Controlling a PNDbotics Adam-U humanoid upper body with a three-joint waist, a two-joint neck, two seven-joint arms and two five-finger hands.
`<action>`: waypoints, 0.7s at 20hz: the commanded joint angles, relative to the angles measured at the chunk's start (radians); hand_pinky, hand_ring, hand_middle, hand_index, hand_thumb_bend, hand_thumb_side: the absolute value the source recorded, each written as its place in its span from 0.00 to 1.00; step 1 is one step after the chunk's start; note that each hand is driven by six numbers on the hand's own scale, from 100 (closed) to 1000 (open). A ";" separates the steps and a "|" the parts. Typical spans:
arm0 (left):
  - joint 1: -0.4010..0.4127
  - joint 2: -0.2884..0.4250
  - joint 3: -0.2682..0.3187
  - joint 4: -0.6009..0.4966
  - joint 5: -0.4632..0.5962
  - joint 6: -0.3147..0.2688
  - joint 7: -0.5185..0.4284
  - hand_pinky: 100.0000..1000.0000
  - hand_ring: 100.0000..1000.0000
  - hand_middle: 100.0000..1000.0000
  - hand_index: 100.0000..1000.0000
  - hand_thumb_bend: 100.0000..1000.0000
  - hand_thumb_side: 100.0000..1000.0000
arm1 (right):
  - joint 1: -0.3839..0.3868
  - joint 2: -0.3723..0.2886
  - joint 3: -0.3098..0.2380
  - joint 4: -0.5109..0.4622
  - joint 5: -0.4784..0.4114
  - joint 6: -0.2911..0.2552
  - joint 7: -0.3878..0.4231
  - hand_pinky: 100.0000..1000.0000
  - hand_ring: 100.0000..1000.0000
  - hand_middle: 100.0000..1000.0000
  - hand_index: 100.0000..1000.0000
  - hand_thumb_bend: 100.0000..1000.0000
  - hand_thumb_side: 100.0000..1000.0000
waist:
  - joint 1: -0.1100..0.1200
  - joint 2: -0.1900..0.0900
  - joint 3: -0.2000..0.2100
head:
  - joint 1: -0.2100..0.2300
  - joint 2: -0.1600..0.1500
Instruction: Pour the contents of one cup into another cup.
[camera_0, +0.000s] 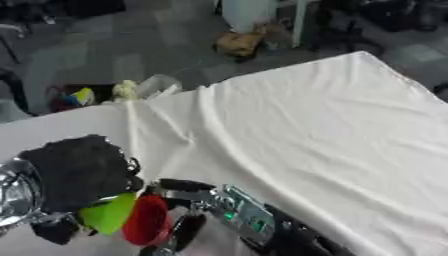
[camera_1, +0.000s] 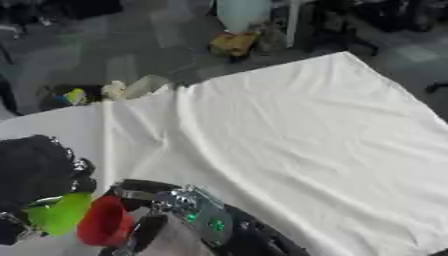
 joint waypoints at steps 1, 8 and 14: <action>-0.012 0.007 0.035 -0.022 0.018 -0.135 -0.157 0.02 0.15 0.28 0.58 0.00 0.00 | -0.011 -0.013 -0.007 -0.023 -0.004 0.001 -0.005 0.41 0.69 0.06 0.28 0.00 0.00 | -0.005 -0.024 0.003 | -0.004 -0.011; 0.006 0.025 0.071 -0.075 0.063 -0.068 -0.109 0.02 0.13 0.27 0.58 0.00 0.00 | -0.006 -0.023 -0.045 0.005 0.021 0.002 -0.048 0.41 0.69 0.06 0.28 0.00 0.00 | -0.012 -0.027 0.005 | -0.004 -0.012; 0.021 0.038 0.103 -0.114 0.090 -0.026 -0.081 0.02 0.12 0.27 0.58 0.00 0.01 | -0.002 -0.063 -0.107 0.041 0.073 0.002 -0.138 0.43 0.74 0.08 0.30 0.00 0.00 | -0.021 -0.033 0.003 | 0.001 -0.011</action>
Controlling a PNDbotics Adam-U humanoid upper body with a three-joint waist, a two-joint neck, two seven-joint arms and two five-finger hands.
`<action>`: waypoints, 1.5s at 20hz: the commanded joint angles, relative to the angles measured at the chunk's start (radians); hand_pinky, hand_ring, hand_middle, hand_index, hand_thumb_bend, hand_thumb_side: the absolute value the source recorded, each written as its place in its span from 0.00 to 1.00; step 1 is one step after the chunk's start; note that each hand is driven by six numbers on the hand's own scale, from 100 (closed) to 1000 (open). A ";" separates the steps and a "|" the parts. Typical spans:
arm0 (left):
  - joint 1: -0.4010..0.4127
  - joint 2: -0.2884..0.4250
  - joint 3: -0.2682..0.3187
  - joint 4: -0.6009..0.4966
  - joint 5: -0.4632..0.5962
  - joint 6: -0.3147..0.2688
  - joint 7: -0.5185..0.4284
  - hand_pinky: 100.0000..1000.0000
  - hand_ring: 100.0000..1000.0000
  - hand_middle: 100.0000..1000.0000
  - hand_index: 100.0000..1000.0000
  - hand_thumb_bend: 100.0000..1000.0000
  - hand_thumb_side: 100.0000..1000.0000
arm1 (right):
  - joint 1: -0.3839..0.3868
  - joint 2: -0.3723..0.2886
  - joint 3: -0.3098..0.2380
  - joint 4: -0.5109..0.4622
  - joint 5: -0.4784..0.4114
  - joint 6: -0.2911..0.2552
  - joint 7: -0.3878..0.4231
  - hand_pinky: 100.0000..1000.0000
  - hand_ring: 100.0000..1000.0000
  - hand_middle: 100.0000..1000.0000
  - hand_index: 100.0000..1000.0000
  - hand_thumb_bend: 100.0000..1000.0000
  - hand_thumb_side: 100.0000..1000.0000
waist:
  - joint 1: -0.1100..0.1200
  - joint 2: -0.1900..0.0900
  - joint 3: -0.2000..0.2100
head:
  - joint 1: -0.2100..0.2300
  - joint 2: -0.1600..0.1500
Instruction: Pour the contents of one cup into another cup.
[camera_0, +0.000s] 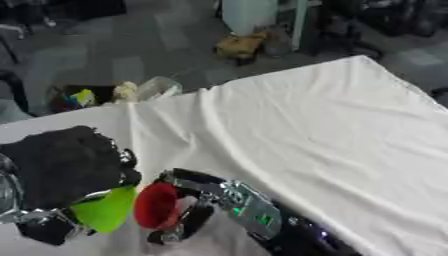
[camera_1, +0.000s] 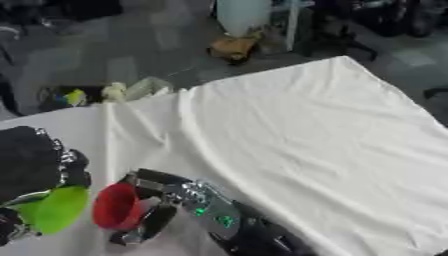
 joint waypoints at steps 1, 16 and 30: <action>-0.005 0.029 0.037 -0.034 0.021 -0.041 -0.059 0.02 0.11 0.27 0.58 0.00 0.01 | -0.007 -0.032 -0.040 0.014 0.039 -0.003 -0.047 0.43 0.75 0.09 0.30 0.00 0.00 | -0.006 -0.022 0.000 | 0.002 -0.011; 0.032 0.047 0.087 -0.087 0.065 0.018 -0.073 0.03 0.10 0.27 0.58 0.00 0.02 | 0.022 -0.050 -0.113 0.131 0.241 -0.102 -0.192 0.86 1.00 0.33 0.55 0.78 0.47 | -0.011 -0.021 -0.001 | 0.006 -0.004; 0.091 0.053 0.170 -0.121 0.136 0.097 -0.009 0.03 0.04 0.26 0.58 0.00 0.05 | 0.031 -0.077 -0.142 0.104 0.245 -0.110 -0.275 0.89 1.00 0.42 0.64 0.81 0.58 | -0.015 -0.027 0.002 | 0.006 -0.001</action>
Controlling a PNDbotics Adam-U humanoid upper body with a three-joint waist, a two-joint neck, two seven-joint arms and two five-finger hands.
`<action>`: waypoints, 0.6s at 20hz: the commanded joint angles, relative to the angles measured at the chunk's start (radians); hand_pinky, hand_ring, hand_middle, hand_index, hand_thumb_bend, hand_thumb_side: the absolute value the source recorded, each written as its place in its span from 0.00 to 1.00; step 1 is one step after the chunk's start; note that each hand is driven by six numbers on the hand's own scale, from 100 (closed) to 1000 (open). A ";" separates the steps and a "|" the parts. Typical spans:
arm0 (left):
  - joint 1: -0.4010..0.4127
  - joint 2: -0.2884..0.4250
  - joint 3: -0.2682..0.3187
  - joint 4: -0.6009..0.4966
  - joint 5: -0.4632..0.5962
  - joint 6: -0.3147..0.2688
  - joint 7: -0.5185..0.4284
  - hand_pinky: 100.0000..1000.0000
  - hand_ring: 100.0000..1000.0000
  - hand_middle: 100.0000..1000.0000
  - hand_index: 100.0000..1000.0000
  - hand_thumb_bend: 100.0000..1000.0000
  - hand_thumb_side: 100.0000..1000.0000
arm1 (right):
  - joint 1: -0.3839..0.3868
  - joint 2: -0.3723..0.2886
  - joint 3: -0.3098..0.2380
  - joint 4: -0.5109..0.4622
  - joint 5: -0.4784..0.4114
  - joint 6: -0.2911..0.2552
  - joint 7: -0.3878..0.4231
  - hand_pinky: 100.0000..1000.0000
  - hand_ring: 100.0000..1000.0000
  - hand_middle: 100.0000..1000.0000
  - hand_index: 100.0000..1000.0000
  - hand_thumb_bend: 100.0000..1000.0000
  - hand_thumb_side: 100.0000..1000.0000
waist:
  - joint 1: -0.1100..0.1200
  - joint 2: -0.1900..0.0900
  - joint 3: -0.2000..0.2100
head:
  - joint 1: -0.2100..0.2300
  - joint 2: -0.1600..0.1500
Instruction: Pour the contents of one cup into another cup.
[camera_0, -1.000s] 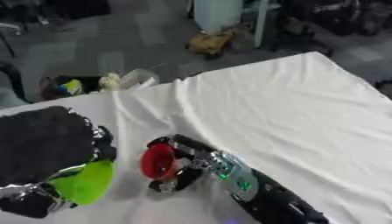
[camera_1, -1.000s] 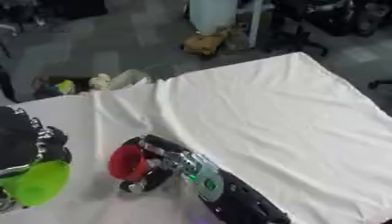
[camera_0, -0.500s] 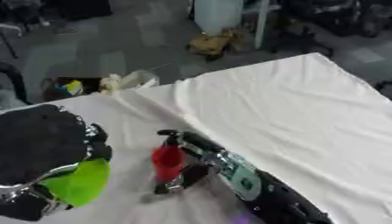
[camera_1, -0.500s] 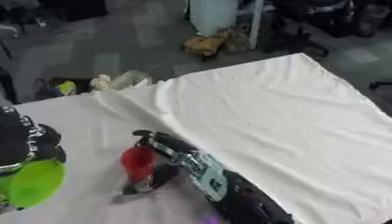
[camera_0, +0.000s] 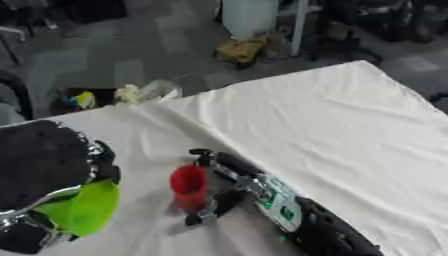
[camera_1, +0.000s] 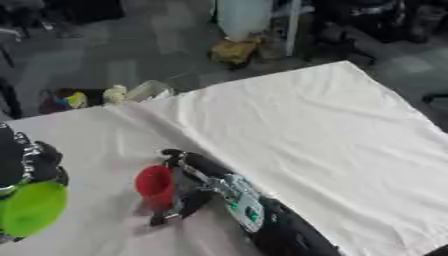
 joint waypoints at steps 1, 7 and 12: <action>0.010 0.030 0.060 -0.039 0.053 0.040 0.028 0.03 0.04 0.26 0.58 0.00 0.06 | -0.008 -0.038 -0.020 -0.035 -0.023 0.006 -0.022 0.89 1.00 0.42 0.64 0.83 0.56 | -0.006 -0.021 0.002 | 0.001 -0.001; 0.094 0.050 0.157 -0.072 0.219 0.151 0.131 0.03 0.00 0.26 0.58 0.00 0.10 | 0.002 -0.077 -0.043 -0.094 -0.042 0.024 -0.050 0.91 1.00 0.46 0.68 0.85 0.58 | -0.014 -0.030 0.004 | -0.005 0.002; 0.171 0.057 0.232 -0.073 0.357 0.249 0.265 0.03 0.00 0.25 0.58 0.00 0.15 | 0.022 -0.103 -0.066 -0.113 -0.043 0.043 -0.072 0.91 1.00 0.46 0.68 0.85 0.61 | -0.023 -0.035 0.001 | -0.005 0.003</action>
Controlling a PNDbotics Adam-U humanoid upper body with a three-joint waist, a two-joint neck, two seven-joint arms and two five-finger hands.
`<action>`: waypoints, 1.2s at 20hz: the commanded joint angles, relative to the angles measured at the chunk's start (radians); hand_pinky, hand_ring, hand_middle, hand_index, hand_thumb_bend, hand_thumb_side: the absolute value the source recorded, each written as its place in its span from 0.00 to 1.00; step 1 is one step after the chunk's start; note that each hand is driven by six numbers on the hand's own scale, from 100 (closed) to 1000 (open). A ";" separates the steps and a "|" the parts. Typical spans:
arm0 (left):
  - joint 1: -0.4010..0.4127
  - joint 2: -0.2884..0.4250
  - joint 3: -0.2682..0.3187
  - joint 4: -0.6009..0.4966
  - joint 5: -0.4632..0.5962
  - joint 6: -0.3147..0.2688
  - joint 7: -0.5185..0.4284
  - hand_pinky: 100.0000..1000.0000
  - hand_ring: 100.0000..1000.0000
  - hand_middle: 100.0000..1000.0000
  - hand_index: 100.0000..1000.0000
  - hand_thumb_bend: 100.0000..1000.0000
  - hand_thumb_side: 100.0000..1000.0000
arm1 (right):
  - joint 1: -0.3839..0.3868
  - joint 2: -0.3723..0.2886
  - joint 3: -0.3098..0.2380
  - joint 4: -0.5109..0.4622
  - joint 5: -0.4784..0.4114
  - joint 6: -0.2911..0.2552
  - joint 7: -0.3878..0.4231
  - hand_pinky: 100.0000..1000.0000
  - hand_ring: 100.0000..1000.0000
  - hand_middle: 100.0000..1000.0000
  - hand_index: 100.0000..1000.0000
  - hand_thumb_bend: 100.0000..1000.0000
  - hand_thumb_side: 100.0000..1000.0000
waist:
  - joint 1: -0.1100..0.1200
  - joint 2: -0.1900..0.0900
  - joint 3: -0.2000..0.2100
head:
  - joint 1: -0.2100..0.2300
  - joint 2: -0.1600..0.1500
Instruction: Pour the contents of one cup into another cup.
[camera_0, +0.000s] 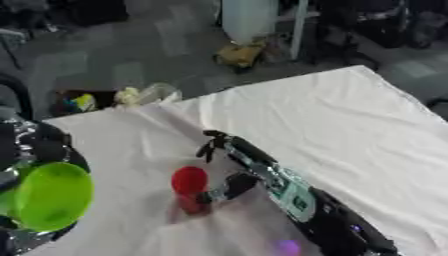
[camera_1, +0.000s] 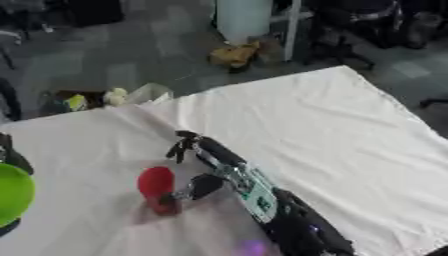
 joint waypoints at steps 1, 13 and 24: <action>0.021 0.027 0.059 -0.016 0.090 0.058 0.091 0.03 0.00 0.25 0.58 0.00 0.17 | -0.002 -0.037 -0.025 -0.027 -0.012 0.010 -0.020 0.91 1.00 0.46 0.68 0.85 0.61 | -0.007 -0.019 -0.004 | 0.000 0.002; 0.094 -0.010 0.087 0.215 0.551 0.038 0.481 0.23 0.02 0.31 0.61 0.00 0.23 | 0.073 -0.054 -0.065 -0.119 -0.071 0.026 -0.093 0.89 1.00 0.45 0.67 0.83 0.68 | -0.058 0.001 -0.079 | 0.060 -0.006; 0.073 -0.083 0.070 0.506 0.612 -0.066 0.600 0.37 0.08 0.36 0.65 0.00 0.25 | 0.142 -0.075 -0.167 -0.343 -0.162 0.077 -0.352 0.89 1.00 0.51 0.69 0.77 0.87 | -0.094 0.022 -0.145 | 0.109 -0.006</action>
